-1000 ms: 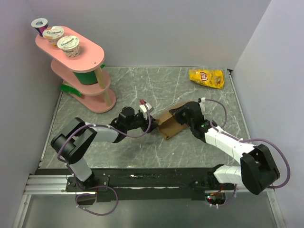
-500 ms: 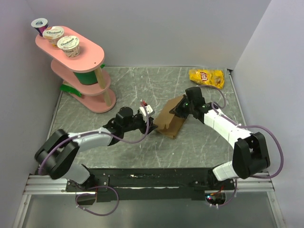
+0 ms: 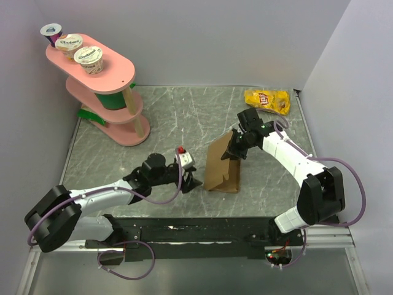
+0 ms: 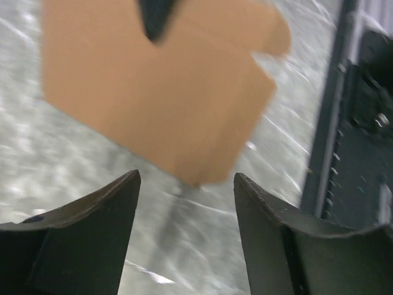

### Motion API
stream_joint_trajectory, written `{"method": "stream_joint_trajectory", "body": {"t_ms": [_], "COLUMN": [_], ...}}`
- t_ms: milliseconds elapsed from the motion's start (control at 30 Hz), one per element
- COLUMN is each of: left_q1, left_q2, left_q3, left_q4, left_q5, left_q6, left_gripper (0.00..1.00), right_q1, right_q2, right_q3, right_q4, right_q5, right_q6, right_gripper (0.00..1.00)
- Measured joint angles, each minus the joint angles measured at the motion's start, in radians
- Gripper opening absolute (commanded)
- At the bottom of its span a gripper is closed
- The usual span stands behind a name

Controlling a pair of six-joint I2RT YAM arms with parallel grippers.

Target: Fold the paper box

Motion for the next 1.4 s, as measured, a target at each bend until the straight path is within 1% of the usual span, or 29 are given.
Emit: {"method": "stream_joint_trajectory", "body": {"t_ms": [100, 267, 433, 633, 700, 833, 1000, 1100, 1267, 1400], "left_q1": [-0.065, -0.152, -0.165, -0.166, -0.166, -0.166, -0.167, -0.171, -0.176, -0.192], "left_q2": [0.0, 0.001, 0.031, 0.12, 0.147, 0.173, 0.199, 0.224, 0.264, 0.285], "left_q3": [-0.024, -0.027, -0.026, -0.013, 0.0, 0.018, 0.051, 0.068, 0.07, 0.07], "left_q4": [-0.001, 0.033, 0.089, 0.165, 0.186, 0.234, 0.255, 0.266, 0.293, 0.336], "left_q5": [-0.01, -0.054, -0.131, -0.192, -0.192, -0.166, -0.084, -0.061, -0.058, -0.09], "left_q6": [-0.013, -0.022, -0.023, -0.034, -0.039, -0.051, -0.064, -0.065, -0.077, -0.086], "left_gripper": [0.77, 0.77, 0.77, 0.77, 0.8, 0.8, 0.81, 0.82, 0.81, 0.81], "right_q1": [0.0, 0.012, 0.034, 0.055, 0.06, 0.066, 0.068, 0.07, 0.075, 0.076], "right_q2": [0.0, 0.0, 0.0, 0.001, 0.001, 0.001, 0.001, 0.0, 0.0, -0.008], "right_q3": [0.042, 0.135, 0.176, 0.175, 0.175, 0.175, 0.175, 0.169, 0.162, 0.15], "right_q4": [-0.073, -0.204, -0.261, -0.282, -0.283, -0.283, -0.283, -0.282, -0.282, -0.278], "right_q5": [0.016, 0.076, 0.124, 0.131, 0.132, 0.135, 0.134, 0.133, 0.134, 0.135], "right_q6": [-0.022, -0.039, -0.04, -0.029, -0.022, -0.013, -0.003, 0.005, 0.013, 0.023], "right_gripper": [0.0, 0.0, 0.0, 0.0, 0.0, 0.0, 0.0, 0.0, 0.0, 0.0]}}
